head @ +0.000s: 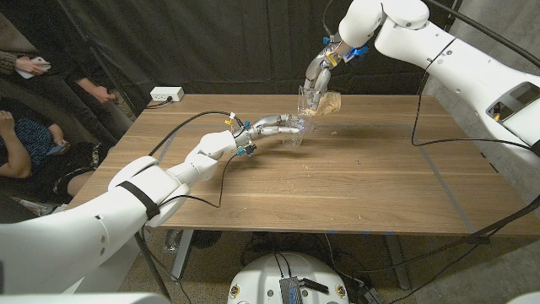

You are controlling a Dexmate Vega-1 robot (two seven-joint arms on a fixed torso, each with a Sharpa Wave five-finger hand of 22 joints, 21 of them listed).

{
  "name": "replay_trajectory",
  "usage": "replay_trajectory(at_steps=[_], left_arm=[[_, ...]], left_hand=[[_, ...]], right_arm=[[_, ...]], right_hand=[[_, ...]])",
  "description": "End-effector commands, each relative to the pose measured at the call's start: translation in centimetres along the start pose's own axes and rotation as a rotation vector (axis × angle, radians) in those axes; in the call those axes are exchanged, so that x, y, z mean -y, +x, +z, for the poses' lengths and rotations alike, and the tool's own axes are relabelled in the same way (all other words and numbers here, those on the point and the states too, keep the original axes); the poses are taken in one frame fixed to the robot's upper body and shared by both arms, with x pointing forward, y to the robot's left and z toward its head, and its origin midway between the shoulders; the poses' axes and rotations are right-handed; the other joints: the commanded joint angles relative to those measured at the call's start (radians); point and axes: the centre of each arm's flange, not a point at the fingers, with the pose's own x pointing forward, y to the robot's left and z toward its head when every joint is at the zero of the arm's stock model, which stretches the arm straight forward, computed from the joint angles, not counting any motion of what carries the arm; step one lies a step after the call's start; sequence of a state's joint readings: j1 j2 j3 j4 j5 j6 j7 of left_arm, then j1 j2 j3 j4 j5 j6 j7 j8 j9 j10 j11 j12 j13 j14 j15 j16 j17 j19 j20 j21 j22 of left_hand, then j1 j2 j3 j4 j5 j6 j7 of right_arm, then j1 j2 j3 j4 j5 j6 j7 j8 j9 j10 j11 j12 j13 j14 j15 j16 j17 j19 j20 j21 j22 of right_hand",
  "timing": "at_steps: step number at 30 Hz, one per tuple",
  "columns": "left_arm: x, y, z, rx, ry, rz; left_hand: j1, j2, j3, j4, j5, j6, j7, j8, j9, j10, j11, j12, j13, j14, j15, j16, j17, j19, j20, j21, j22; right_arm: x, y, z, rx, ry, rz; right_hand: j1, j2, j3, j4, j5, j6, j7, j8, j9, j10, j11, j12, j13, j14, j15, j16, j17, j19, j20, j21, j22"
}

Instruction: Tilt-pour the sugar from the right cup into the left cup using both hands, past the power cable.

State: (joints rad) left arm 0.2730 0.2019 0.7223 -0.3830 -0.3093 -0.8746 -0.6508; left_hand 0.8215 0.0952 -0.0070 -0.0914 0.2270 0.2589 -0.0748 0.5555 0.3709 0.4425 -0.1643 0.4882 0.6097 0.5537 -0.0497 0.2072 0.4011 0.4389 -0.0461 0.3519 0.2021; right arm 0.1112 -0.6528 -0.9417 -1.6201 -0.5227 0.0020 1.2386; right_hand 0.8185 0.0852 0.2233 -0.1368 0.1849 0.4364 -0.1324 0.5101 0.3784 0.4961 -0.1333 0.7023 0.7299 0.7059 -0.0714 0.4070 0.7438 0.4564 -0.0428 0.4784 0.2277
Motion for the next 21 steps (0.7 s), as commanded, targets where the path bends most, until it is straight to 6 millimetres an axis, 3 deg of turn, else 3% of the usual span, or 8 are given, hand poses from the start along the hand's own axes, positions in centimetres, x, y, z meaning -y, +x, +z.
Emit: replay_trajectory(at_steps=[1,21], left_arm=[[0.17,-0.28,0.06,0.015,-0.002,-0.003],[0.19,-0.32,0.2,0.024,-0.003,-0.005]], left_hand=[[0.006,-0.003,-0.007,-0.002,0.0,0.009,-0.001,0.005,0.002,0.003,0.001,0.007,0.003,0.003,-0.129,-0.003,0.006,0.0,-0.035,0.005,0.004],[0.004,0.0,-0.012,0.001,0.0,0.009,-0.001,0.007,0.002,0.003,0.0,0.008,0.002,0.005,-0.131,-0.002,0.007,-0.001,-0.035,0.007,0.004]], right_arm=[[0.06,0.08,0.35,-0.022,-0.05,0.023],[0.2,-0.12,0.63,-0.034,-0.093,0.055]], right_hand=[[0.006,0.017,0.003,-0.005,0.006,0.022,-0.013,0.0,0.004,0.01,0.001,-0.003,0.005,0.011,-0.164,0.002,0.004,-0.003,-0.089,0.005,0.0],[0.008,0.017,0.005,-0.006,0.006,0.032,-0.012,0.0,0.006,0.018,-0.001,-0.006,0.008,0.017,-0.164,0.004,0.011,-0.003,-0.09,0.007,-0.001]])
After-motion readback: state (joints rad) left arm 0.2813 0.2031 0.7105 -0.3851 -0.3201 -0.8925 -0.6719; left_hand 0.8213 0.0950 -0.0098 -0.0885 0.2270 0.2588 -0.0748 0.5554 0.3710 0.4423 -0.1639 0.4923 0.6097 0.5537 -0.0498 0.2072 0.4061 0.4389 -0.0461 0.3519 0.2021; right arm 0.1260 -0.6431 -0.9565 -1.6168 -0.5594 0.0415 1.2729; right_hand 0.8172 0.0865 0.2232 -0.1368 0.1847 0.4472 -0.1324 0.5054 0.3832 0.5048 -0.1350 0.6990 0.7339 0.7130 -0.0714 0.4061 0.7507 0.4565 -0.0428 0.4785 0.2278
